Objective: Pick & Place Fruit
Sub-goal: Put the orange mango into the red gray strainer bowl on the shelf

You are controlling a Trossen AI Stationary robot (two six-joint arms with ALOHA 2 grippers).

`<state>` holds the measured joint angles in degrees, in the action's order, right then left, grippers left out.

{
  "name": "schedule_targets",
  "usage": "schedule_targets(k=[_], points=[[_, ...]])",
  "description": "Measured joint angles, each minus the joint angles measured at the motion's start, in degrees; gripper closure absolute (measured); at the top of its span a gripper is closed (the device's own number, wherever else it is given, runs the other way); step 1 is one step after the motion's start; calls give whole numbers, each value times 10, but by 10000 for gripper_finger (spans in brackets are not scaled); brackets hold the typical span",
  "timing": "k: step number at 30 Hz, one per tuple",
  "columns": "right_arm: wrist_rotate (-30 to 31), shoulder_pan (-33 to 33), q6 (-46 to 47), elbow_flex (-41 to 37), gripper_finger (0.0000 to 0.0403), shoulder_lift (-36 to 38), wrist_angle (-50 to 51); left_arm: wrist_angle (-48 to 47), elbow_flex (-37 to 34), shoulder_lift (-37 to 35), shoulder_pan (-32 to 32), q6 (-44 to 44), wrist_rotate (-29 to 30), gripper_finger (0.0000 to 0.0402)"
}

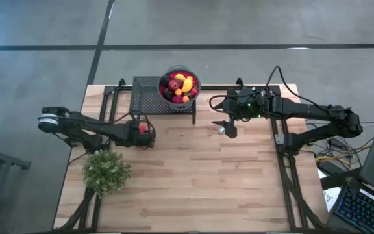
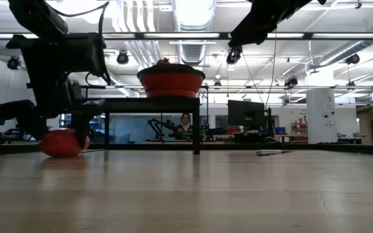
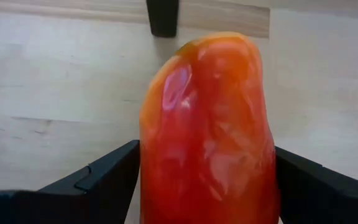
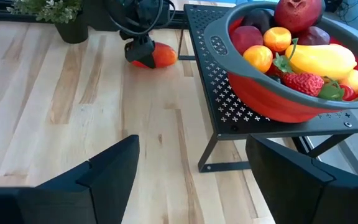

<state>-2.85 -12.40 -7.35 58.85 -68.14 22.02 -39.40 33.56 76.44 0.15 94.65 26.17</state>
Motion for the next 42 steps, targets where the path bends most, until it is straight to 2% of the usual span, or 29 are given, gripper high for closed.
schedule_targets(k=[14,25,33,42], points=[[0,0,-3,0,155,0,0,10,1,0,0,-53,-1,82],[0,0,-2,0,170,0,4,15,1,0,0,-76,-10,110],[0,0,-2,0,155,0,5,18,24,0,-1,-140,-47,110],[0,0,-2,0,133,0,5,19,69,-5,-3,-253,-81,110]])
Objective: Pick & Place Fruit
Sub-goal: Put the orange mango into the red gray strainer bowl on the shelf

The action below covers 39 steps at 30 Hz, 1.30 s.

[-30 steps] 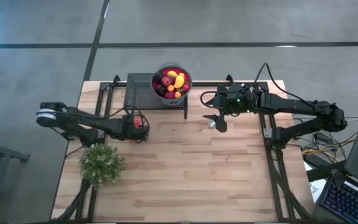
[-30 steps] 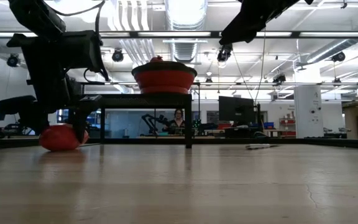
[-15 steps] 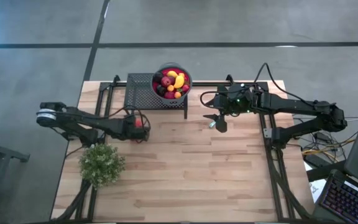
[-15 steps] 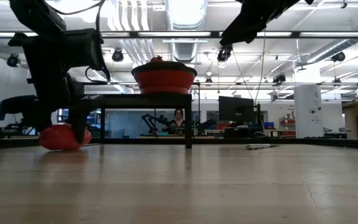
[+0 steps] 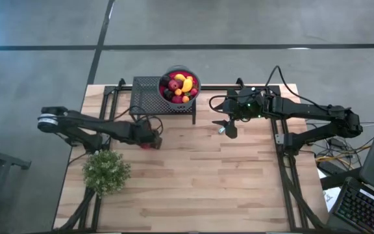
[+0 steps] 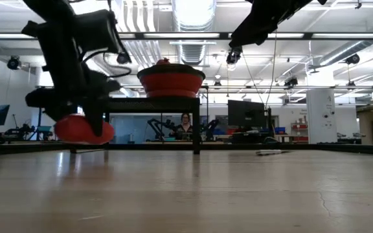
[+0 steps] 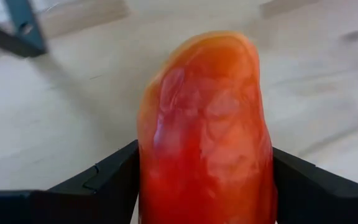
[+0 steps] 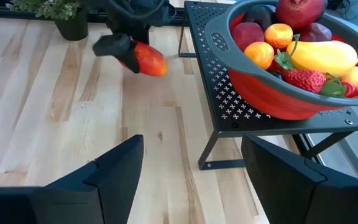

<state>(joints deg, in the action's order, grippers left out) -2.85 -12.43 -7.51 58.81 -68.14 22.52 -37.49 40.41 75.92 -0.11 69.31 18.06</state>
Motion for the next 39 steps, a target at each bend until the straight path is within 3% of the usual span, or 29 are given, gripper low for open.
schedule_targets(k=[8,22,31,39], points=[[0,0,11,0,124,0,0,37,39,-42,-10,-88,-5,111],[-18,1,64,0,164,0,-16,367,43,-103,-15,-374,-10,111],[-150,2,72,-3,174,0,-137,521,43,-103,-15,-559,-22,111],[-153,2,84,-10,154,-16,-294,668,43,-103,-15,-705,-26,111]])
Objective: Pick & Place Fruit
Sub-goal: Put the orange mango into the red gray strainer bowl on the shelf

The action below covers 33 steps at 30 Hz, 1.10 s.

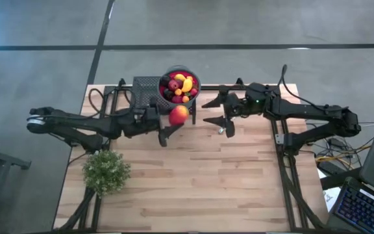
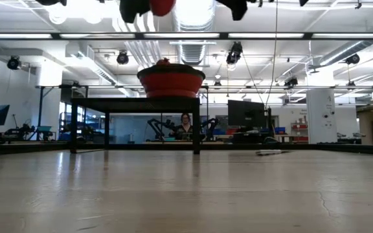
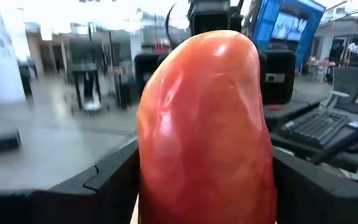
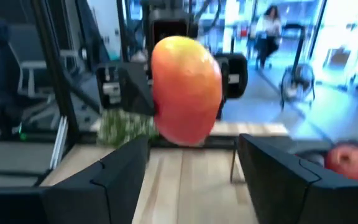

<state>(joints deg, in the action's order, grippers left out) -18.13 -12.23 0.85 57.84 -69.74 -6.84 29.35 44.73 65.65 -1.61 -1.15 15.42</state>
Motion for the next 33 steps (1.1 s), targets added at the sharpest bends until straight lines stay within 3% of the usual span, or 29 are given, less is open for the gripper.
schedule_targets(k=[8,23,28,33], points=[[-4,2,11,0,116,-58,-133,80,0,21,11,-79,-1,111],[0,18,-17,59,50,-130,-184,139,14,71,32,-100,-27,111],[-3,19,-16,76,49,-147,-183,127,30,79,32,-113,-29,111],[-3,19,-16,77,73,-152,-185,124,29,80,32,-112,-27,111]])
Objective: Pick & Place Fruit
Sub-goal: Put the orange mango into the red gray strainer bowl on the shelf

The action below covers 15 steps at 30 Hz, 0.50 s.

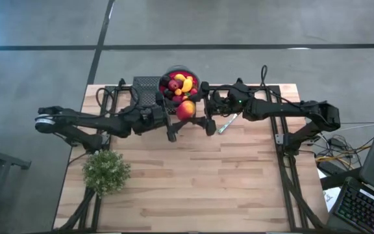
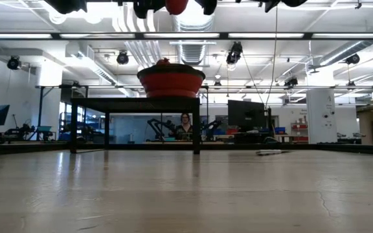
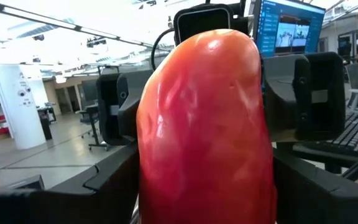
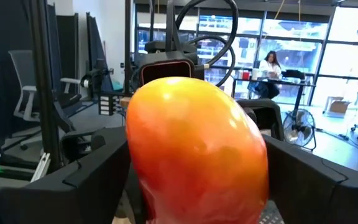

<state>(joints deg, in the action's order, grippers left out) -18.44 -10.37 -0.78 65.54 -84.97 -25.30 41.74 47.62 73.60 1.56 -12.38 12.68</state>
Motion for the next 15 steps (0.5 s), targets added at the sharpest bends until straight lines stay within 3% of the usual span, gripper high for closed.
schedule_targets(k=[8,15], points=[[0,0,1,0,120,-3,-8,-2,0,0,0,0,-1,111],[3,0,-1,0,130,-3,-8,-3,0,0,0,1,-1,111]])
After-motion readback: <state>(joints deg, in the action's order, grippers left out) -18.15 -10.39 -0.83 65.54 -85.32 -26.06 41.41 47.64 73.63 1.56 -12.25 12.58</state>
